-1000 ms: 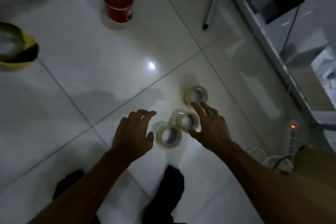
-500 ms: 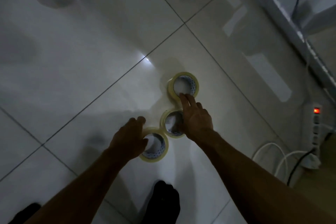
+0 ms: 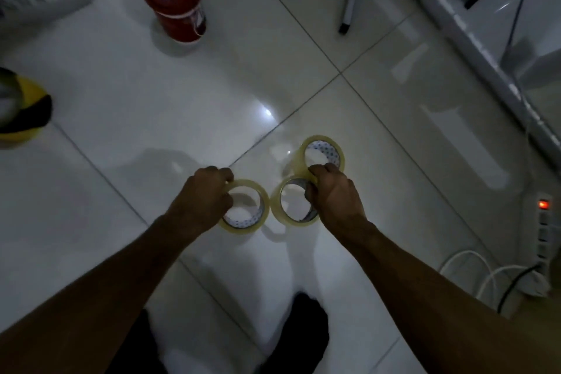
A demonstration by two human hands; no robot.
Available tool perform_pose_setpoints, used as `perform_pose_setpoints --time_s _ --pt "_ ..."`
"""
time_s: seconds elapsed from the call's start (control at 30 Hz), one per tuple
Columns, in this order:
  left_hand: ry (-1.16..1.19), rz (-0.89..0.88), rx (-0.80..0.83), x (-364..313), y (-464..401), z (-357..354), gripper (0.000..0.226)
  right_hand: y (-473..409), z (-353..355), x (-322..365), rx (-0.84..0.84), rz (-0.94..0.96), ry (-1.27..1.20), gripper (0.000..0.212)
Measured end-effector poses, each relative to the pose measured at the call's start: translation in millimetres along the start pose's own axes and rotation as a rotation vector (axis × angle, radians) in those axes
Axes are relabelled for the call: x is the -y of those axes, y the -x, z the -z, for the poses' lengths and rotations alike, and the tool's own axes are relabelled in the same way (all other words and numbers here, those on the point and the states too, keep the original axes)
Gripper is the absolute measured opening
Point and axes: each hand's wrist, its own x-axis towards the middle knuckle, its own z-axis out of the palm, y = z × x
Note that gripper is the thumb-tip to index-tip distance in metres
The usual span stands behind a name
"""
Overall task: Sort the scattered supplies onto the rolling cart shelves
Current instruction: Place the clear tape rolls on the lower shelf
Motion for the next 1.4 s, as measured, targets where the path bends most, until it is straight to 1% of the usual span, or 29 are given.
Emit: perform_pose_setpoints --time_s 0.07,0.27,0.4,0.5,0.6,0.67,0.77,0.83,0.97,1.0,1.13,1.27,1.33,1.4 --pt "0.053 0.024 -0.059 9.8 17.2 33.1 0.032 6.8 18.2 27.4 -0.031 0.056 -0.013 0.022" --pt "0.18 0.107 -0.206 51.5 74.5 126.6 0.024 19.7 68.6 121.5 -0.066 0.225 0.041 0.025" --pt "0.184 0.185 -0.297 90.5 110.8 187.1 0.023 19.1 97.5 189.4 -0.057 0.332 0.088 0.029" --pt "0.209 0.217 -0.393 126.4 136.9 243.9 0.017 11.8 119.3 251.6 -0.069 0.427 0.116 0.03" --pt "0.179 0.218 -0.477 159.4 143.1 295.4 0.01 -6.9 131.1 306.9 -0.101 0.538 0.133 0.03" --pt "0.167 0.221 -0.536 178.7 138.3 321.2 0.01 -28.2 130.9 342.3 -0.13 0.619 0.156 0.031" --pt "0.187 0.248 -0.654 202.7 120.9 341.9 0.011 -61.0 121.6 389.4 -0.181 0.732 0.157 0.032" --pt "0.187 0.283 -0.698 220.6 110.4 351.3 0.011 -80.6 111.5 417.1 -0.223 0.796 0.187 0.034" --pt "0.225 0.313 -0.704 249.3 96.2 382.2 0.011 -115.8 106.4 460.8 -0.217 0.853 0.233 0.054" --pt "0.236 0.315 -0.72 253.8 94.8 393.2 0.012 -123.6 110.0 470.9 -0.221 0.865 0.24 0.055" --pt "0.246 0.324 -0.789 260.0 95.1 427.7 0.018 -143.0 134.3 502.3 -0.258 0.926 0.237 0.041" --pt "0.38 0.329 -0.866 263.0 85.9 437.0 0.016 -156.4 149.5 519.9 -0.306 0.951 0.236 0.046" --pt "0.438 0.342 -0.89 263.7 75.0 437.3 0.02 -164.5 151.8 526.3 -0.304 0.978 0.255 0.046" --pt "0.482 0.367 -0.878 264.8 61.1 437.7 0.021 -176.5 154.9 535.3 -0.279 0.999 0.288 0.044"
